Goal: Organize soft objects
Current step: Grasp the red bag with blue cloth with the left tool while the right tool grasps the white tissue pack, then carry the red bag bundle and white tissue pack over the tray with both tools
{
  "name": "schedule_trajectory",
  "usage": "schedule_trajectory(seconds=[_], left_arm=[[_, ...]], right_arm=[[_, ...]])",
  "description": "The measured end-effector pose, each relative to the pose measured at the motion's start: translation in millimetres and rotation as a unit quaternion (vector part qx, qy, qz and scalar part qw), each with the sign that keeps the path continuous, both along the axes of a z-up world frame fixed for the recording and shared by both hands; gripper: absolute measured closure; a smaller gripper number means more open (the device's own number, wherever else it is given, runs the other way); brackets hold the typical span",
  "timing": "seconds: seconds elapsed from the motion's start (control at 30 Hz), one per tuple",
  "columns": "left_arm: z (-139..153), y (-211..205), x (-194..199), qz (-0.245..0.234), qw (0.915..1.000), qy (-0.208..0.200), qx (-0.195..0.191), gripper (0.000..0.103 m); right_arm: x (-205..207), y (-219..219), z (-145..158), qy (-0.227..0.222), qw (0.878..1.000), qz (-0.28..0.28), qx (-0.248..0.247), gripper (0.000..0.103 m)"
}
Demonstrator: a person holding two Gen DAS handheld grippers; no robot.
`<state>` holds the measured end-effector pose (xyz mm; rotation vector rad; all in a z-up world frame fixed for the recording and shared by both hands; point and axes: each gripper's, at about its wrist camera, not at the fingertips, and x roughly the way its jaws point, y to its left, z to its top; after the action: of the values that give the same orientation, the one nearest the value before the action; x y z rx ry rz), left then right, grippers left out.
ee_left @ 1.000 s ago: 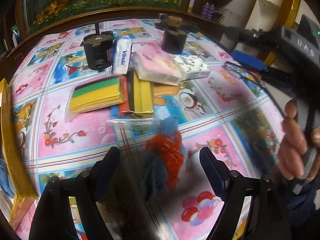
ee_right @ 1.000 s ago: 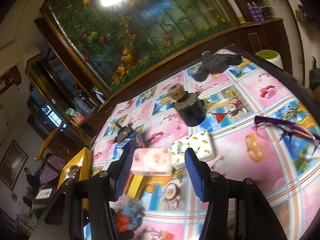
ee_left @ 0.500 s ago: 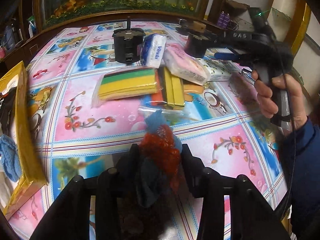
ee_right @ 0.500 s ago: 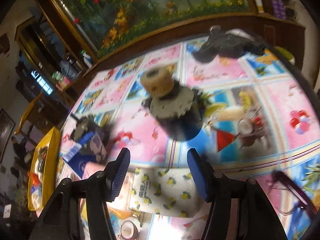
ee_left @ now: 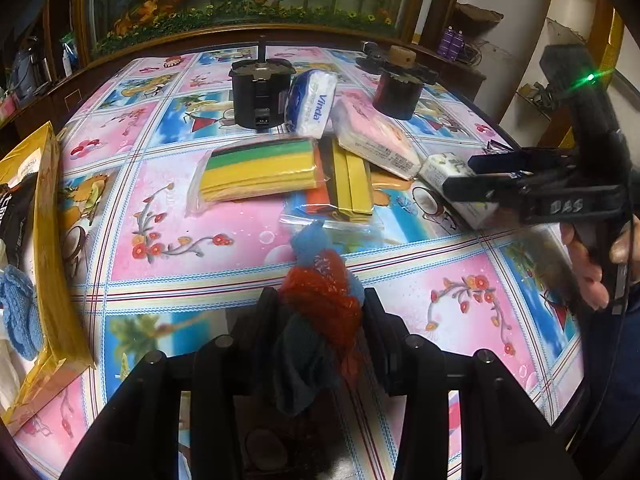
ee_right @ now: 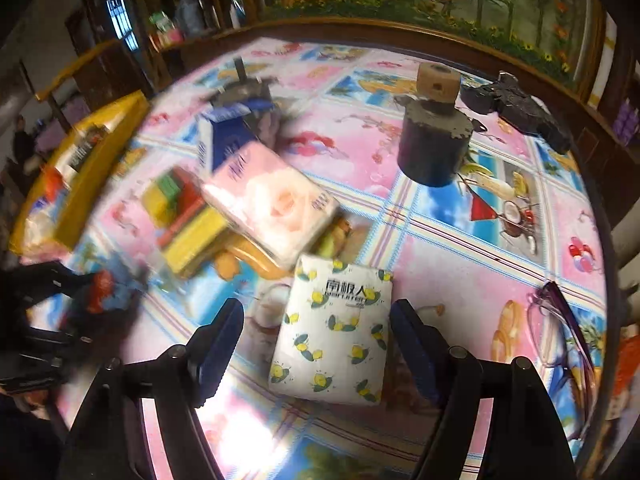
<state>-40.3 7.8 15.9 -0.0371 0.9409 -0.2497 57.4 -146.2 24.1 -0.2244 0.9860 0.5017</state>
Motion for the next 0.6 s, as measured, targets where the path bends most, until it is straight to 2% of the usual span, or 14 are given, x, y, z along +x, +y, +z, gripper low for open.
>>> schedule_trajectory(seconds=[0.07, 0.13, 0.23, 0.6], left_arm=[[0, 0, 0, 0.001, 1.0, 0.0, 0.0, 0.062], [0, 0, 0, 0.001, 1.0, 0.0, 0.002, 0.062], [0, -1, 0, 0.004, 1.0, -0.001, 0.005, 0.062], [0, -4, -2, 0.008, 0.9999, -0.003, 0.013, 0.062]], right_arm=[[0, 2, -8, 0.013, 1.0, 0.0, -0.021, 0.044], [-3, 2, -10, 0.009, 1.0, -0.003, -0.029, 0.045], [-4, -4, -3, -0.005, 1.0, -0.012, -0.018, 0.045], [-8, -20, 38, -0.061, 0.993, -0.04, 0.09, 0.045]])
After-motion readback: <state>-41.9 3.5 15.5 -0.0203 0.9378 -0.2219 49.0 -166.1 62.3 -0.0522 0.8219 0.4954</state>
